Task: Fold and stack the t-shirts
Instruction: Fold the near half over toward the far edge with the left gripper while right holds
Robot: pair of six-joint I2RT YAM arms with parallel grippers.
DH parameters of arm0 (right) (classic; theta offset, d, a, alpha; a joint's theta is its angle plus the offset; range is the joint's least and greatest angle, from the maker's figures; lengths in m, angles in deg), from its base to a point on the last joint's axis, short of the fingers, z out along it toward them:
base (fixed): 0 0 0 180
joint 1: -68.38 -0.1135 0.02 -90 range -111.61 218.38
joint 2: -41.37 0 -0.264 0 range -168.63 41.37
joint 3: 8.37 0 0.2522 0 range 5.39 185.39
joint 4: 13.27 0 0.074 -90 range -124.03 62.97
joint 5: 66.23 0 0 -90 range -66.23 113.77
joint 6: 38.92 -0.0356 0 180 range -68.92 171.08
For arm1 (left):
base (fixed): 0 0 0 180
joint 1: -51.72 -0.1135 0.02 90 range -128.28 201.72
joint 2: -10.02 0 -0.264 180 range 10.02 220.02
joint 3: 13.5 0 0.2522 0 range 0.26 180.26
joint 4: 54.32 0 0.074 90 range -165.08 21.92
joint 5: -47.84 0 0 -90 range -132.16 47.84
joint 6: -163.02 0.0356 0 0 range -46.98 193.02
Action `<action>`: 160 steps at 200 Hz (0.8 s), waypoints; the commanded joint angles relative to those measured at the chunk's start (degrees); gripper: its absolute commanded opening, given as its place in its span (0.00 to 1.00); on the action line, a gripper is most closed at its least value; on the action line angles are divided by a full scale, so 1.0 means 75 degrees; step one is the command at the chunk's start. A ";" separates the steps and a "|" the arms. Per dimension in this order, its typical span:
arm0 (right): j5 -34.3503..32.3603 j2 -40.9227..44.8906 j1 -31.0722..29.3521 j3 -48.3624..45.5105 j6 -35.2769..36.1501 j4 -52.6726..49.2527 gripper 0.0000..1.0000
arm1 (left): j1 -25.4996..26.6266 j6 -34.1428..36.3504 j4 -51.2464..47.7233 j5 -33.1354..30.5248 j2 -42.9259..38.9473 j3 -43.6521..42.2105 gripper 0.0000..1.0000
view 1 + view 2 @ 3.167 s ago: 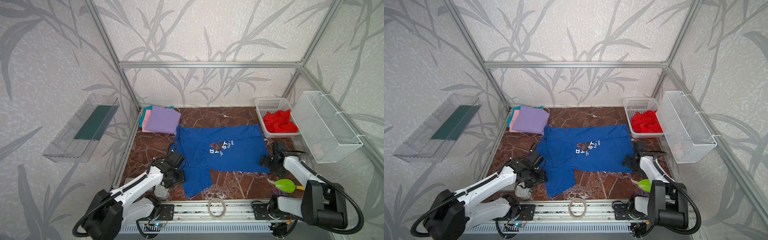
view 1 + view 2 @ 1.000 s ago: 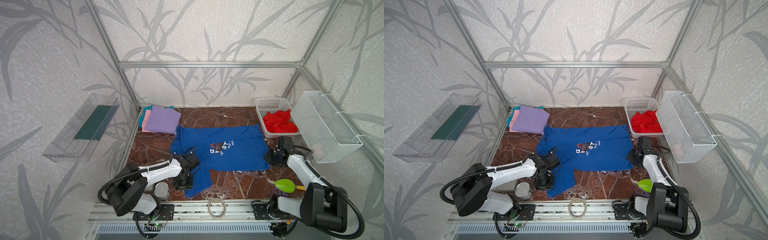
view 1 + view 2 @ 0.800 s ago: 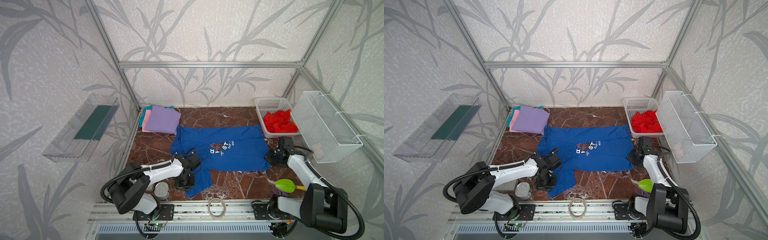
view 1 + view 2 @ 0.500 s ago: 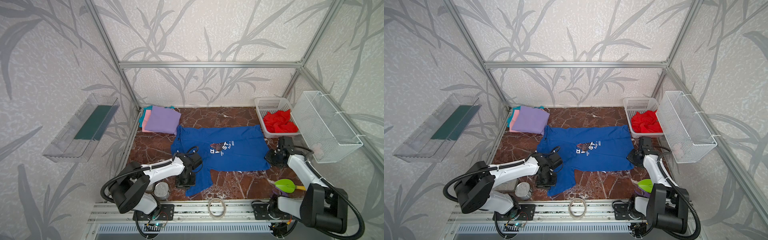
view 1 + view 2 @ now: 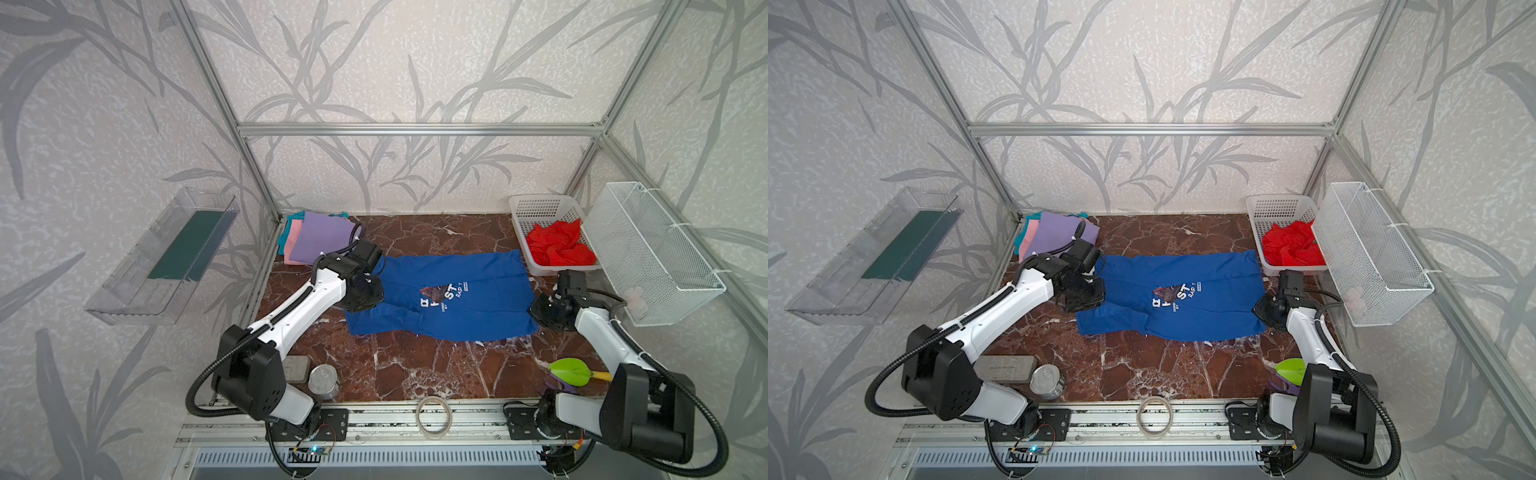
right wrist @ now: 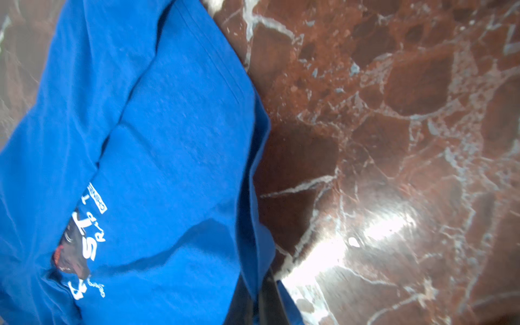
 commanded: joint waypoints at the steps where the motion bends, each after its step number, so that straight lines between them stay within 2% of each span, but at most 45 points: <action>1: 0.0104 -0.0317 0.0076 0.0081 -0.0342 0.0537 0.00 | -0.0380 0.0224 0.0812 0.0584 0.0593 0.0342 0.00; 27: 0.0301 -0.0753 0.0250 0.0133 -0.0486 0.0915 0.00 | -0.0713 0.0272 0.0978 0.0854 0.1243 0.1041 0.00; 64: 0.0652 -0.1243 0.0488 0.0156 -0.0518 0.1301 0.00 | -0.0977 0.0612 0.0738 0.0776 0.1934 0.2160 0.00; 98: 0.0959 -0.1429 0.0639 0.0184 -0.0831 0.1566 0.00 | -0.1326 0.0525 0.0919 0.0905 0.2093 0.2363 0.00; 160: 0.1185 -0.1351 0.0770 0.0556 -0.0952 0.1542 0.00 | -0.1428 0.0746 0.0838 0.0451 0.2263 0.2968 0.00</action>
